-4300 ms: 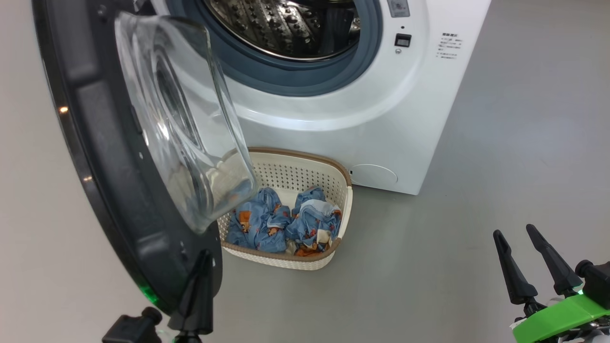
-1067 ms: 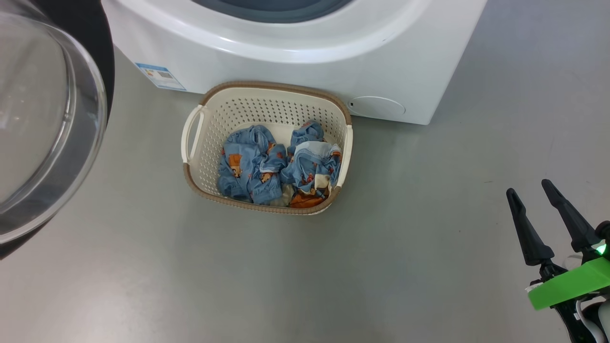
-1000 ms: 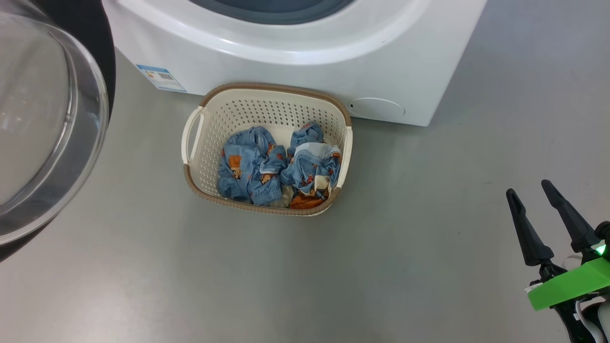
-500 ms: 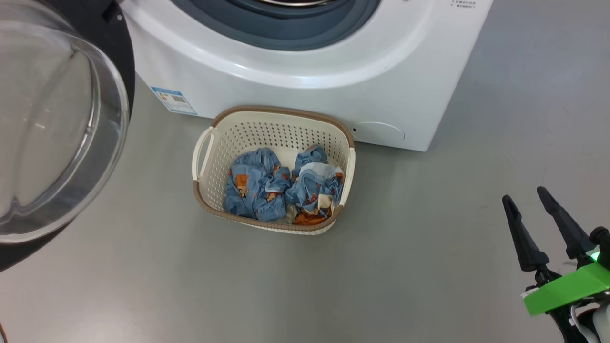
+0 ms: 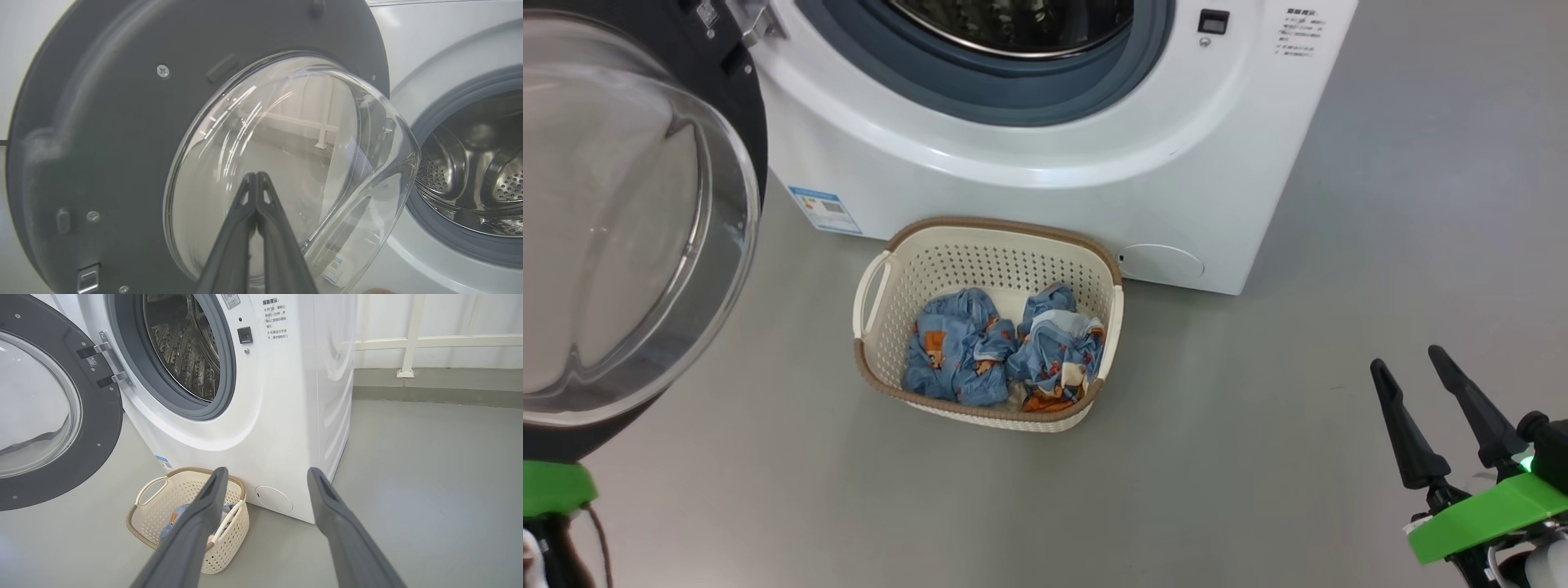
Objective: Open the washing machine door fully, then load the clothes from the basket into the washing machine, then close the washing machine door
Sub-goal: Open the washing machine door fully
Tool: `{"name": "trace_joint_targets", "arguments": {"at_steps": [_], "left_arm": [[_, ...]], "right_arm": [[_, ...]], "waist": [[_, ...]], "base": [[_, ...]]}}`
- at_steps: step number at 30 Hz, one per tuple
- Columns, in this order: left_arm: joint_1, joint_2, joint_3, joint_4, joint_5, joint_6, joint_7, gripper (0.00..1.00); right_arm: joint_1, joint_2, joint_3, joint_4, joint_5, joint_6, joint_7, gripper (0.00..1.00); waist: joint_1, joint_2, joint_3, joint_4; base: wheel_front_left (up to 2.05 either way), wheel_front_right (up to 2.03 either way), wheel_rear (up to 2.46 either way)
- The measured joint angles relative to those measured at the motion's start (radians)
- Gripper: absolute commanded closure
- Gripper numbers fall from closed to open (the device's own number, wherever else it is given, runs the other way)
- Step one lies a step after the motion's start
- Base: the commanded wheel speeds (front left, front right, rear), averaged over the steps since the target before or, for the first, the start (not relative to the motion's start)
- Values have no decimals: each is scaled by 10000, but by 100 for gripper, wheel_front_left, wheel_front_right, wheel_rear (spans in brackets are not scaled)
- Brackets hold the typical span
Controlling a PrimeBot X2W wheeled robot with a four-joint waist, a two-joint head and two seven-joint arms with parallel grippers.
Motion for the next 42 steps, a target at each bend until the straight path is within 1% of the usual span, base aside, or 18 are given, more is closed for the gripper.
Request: {"name": "trace_joint_targets", "arguments": {"at_steps": [4, 8, 11, 14, 16, 18, 19, 20, 22, 23, 32, 42], "left_arm": [[23, -4, -441, 174, 94, -280, 0, 100], [21, -29, -1166, 359, 115, -399, 0, 100], [19, -52, -1741, 527, 159, -435, 0, 84], [17, -52, -2393, 552, 79, -435, 2, 76], [18, -42, -2786, 550, 19, -435, 2, 65], [19, 4, -3154, 550, -148, -435, 2, 59], [20, 19, -3344, 550, -180, -435, 2, 55], [24, 31, -3530, 550, -244, -435, 2, 42], [29, 35, -3766, 554, -355, -435, 2, 7], [31, 36, -3858, 556, -453, -435, 2, 0], [348, 184, -4652, 681, -928, -435, 4, 0], [752, 278, -5311, 750, -1356, -435, 4, 0]], "right_arm": [[39, 15, 10, -12, 0, 0, 0, 0], [75, 33, 12, -52, 0, 0, 0, 0], [80, 40, 50, -86, 0, 0, 0, 0], [81, 86, 102, -136, 0, 0, 0, 0], [86, 127, 134, -173, -2, 0, 0, 0], [109, 169, 142, -205, -4, 0, 0, 0], [130, 182, 132, -221, -4, 0, 0, 0], [152, 194, 136, -232, -4, 0, 0, 0], [170, 232, 171, -247, -4, 0, 0, 0], [171, 251, 182, -253, -4, 0, 0, 0], [175, 293, 226, -295, -4, 0, 0, 0], [179, 353, 199, -364, -4, 0, 0, 0]], "waist": [[0, 0, -128, -142], [0, 0, -196, -288], [0, 0, -215, -411], [0, 0, -238, -568], [0, 0, -253, -681], [0, 0, -270, -797], [0, 0, -279, -852], [0, 0, -285, -906], [1, 0, -301, -1039], [0, 0, -310, -1108], [0, 0, -413, -1667], [0, 0, -501, -2272]], "base": [[0, 0, 0], [0, 0, 0], [0, 0, 0], [0, 0, 0], [0, 0, 0], [0, 0, 0], [0, 0, 0], [0, 0, 0], [0, 0, 0], [0, 0, 0], [0, 0, 0], [0, 0, 0]]}}
